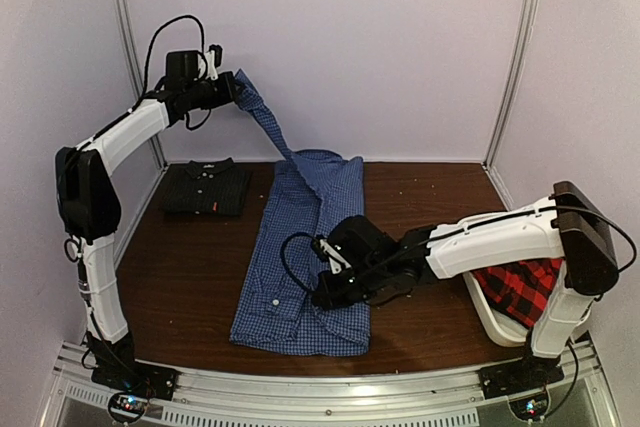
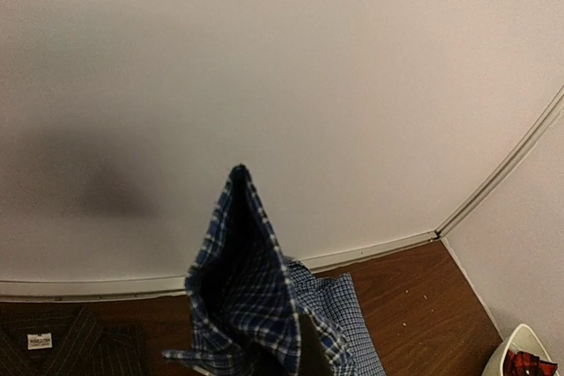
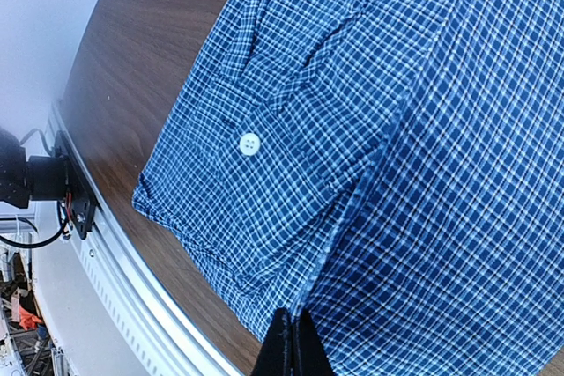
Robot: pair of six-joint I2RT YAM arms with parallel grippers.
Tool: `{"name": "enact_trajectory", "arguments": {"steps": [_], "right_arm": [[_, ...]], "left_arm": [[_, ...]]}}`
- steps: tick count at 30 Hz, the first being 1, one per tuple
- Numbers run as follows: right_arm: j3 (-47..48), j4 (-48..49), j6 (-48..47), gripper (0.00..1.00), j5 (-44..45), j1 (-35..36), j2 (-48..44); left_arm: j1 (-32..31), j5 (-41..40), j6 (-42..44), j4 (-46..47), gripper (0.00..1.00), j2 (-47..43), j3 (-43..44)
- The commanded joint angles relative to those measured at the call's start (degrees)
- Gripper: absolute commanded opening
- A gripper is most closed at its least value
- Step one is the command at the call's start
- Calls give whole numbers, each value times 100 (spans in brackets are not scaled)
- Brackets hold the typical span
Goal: Fold and stack the long sleeve shirts
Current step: Fold the 1/3-folded shirt at the center of the board.
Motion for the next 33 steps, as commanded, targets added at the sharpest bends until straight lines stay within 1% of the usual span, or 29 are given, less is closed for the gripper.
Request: {"name": "enact_trajectory", "arguments": {"steps": [1, 8, 12, 20, 22, 25, 28, 29, 31, 33], "right_arm": [[339, 108, -98, 0, -83, 44, 257], [608, 298, -107, 0, -365, 44, 608], [603, 347, -108, 0, -433, 52, 740], [551, 535, -107, 1, -619, 53, 960], [596, 541, -137, 8, -609, 52, 979], [711, 475, -188, 23, -566, 38, 935], [806, 400, -251, 34, -445, -25, 756], [837, 357, -275, 39, -390, -67, 669], [869, 200, -354, 46, -214, -180, 467], [834, 82, -433, 49, 15, -347, 198]], "left_arm": [[65, 19, 94, 209, 0, -214, 190], [79, 9, 103, 173, 0, -206, 201], [84, 54, 111, 142, 0, -193, 148], [75, 610, 70, 212, 0, -244, -158], [75, 847, 121, 314, 0, -298, -352], [60, 1245, 216, 443, 0, -370, -659], [7, 1561, 359, 549, 0, -457, -941], [-14, 1661, 410, 588, 0, -495, -1035], [-66, 1844, 515, 644, 0, -569, -1209], [-134, 2035, 622, 682, 0, -618, -1349]]}}
